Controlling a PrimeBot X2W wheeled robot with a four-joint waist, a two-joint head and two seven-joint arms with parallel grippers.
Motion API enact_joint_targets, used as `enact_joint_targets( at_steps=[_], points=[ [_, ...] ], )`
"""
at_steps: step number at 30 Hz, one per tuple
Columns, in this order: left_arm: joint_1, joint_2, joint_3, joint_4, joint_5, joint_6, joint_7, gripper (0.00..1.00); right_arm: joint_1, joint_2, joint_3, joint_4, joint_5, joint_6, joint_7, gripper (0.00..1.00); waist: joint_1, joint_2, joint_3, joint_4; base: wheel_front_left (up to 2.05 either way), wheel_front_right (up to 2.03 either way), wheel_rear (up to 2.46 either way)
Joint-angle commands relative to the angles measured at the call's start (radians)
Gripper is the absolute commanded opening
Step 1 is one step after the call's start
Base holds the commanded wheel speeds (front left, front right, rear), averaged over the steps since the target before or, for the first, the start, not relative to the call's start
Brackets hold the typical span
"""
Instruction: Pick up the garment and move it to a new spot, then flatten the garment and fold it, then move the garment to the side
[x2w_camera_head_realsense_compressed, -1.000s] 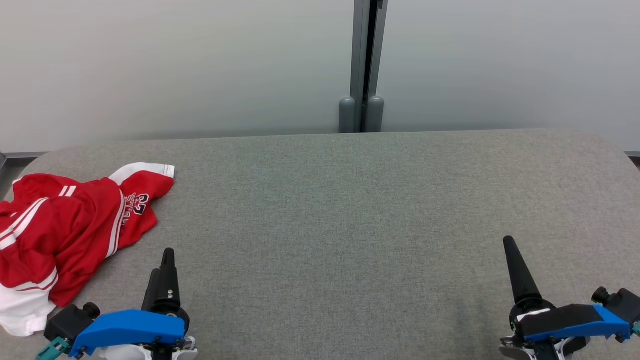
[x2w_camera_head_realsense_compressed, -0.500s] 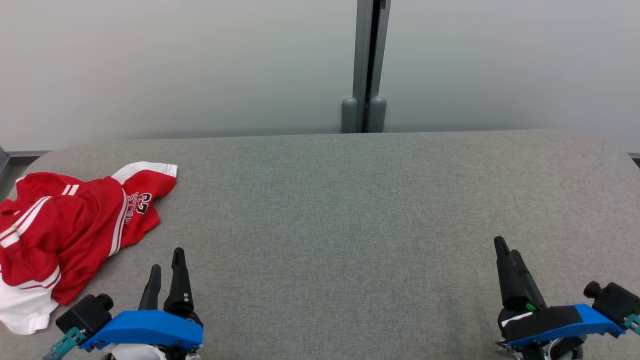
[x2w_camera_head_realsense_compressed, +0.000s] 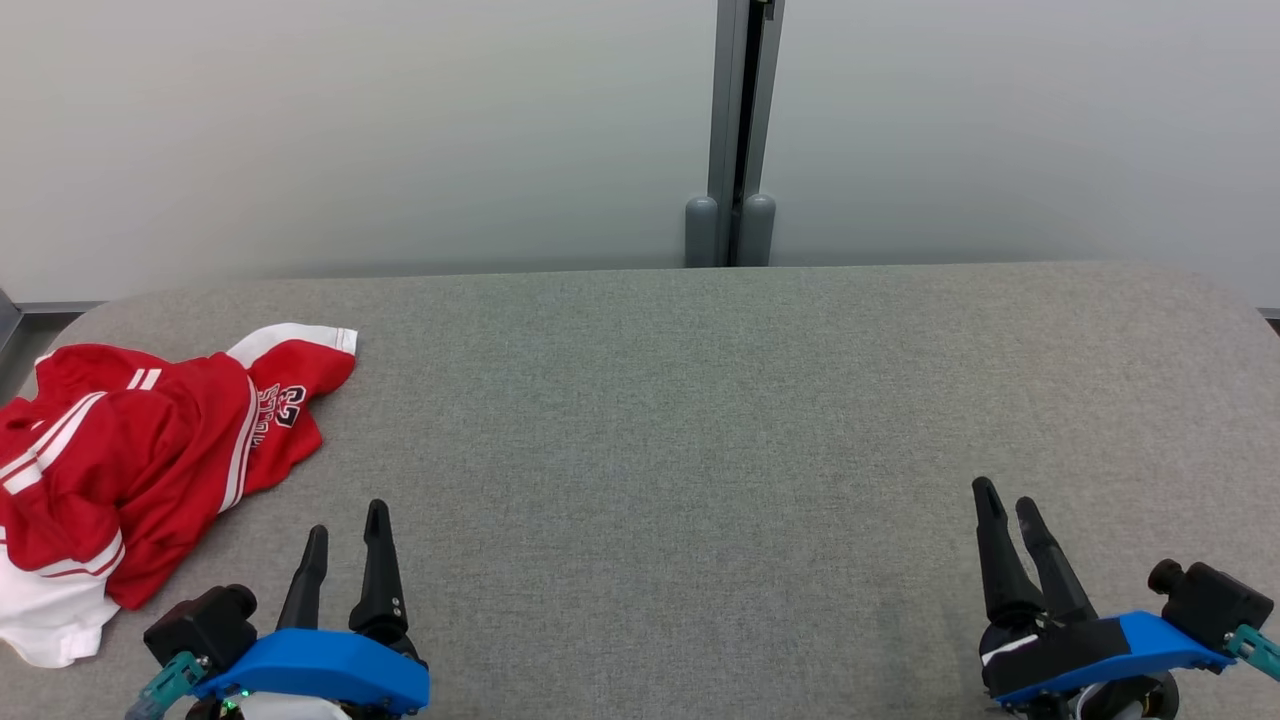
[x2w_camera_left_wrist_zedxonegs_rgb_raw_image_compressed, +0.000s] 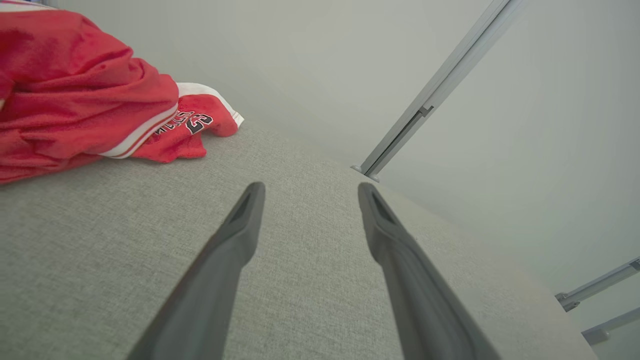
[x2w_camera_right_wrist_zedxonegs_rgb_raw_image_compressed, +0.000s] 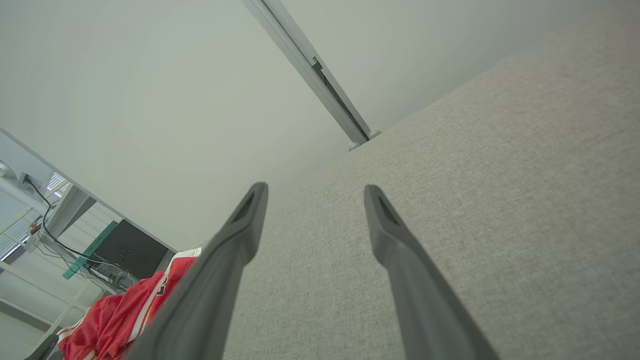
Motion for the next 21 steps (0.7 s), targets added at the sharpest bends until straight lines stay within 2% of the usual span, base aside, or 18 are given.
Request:
enact_joint_targets(
  at_steps=[1,21],
  points=[
    [-0.005,0.009,-0.007,-0.010,0.029,0.006,-0.010,1.00,-0.004,-0.008,0.003,-0.007,-0.027,0.002,-0.012,1.00,0.0000,0.0000,0.000,-0.001,0.00,0.00,0.00],
    [0.001,0.025,-0.051,0.032,0.205,0.042,-0.061,1.00,0.003,-0.010,0.018,0.016,-0.240,0.002,-0.038,1.00,0.0000,0.0000,-0.010,0.001,0.00,0.00,0.00]
  ],
)
